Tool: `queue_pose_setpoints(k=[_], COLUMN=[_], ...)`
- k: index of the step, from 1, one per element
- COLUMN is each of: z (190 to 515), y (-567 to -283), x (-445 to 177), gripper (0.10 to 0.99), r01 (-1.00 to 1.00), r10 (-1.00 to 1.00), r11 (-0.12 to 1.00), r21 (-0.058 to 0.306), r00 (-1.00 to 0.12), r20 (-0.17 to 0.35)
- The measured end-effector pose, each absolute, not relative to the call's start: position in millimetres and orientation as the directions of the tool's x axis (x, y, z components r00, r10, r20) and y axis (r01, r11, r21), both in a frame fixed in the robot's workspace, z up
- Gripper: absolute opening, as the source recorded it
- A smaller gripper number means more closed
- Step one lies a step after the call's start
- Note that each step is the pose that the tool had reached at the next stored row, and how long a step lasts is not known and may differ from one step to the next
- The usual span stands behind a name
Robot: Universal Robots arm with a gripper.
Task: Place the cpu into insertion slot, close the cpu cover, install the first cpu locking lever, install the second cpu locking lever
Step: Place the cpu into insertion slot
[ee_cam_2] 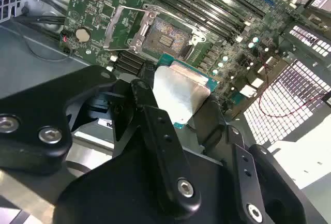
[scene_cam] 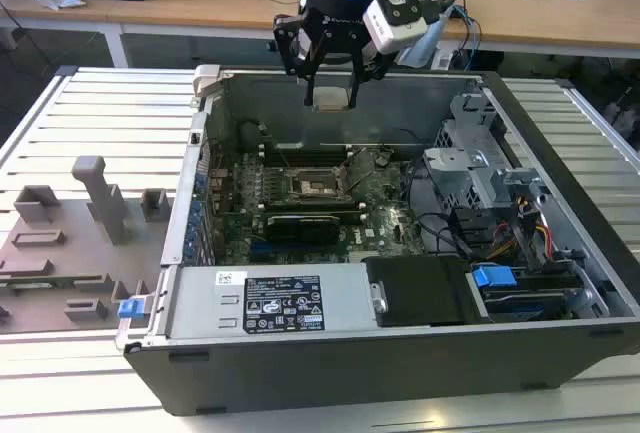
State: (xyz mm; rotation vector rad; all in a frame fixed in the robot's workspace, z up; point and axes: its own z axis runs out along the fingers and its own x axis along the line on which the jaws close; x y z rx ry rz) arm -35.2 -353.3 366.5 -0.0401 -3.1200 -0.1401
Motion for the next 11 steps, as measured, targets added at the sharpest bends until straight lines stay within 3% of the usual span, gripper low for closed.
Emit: queue_pose_setpoints(k=[11], z=[348.3], y=[-353.3], x=[-36.2], gripper=[0.545], r01=[0.026], r10=[0.025], r11=[0.996], r21=[0.089], r00=[-1.000], r20=[0.019])
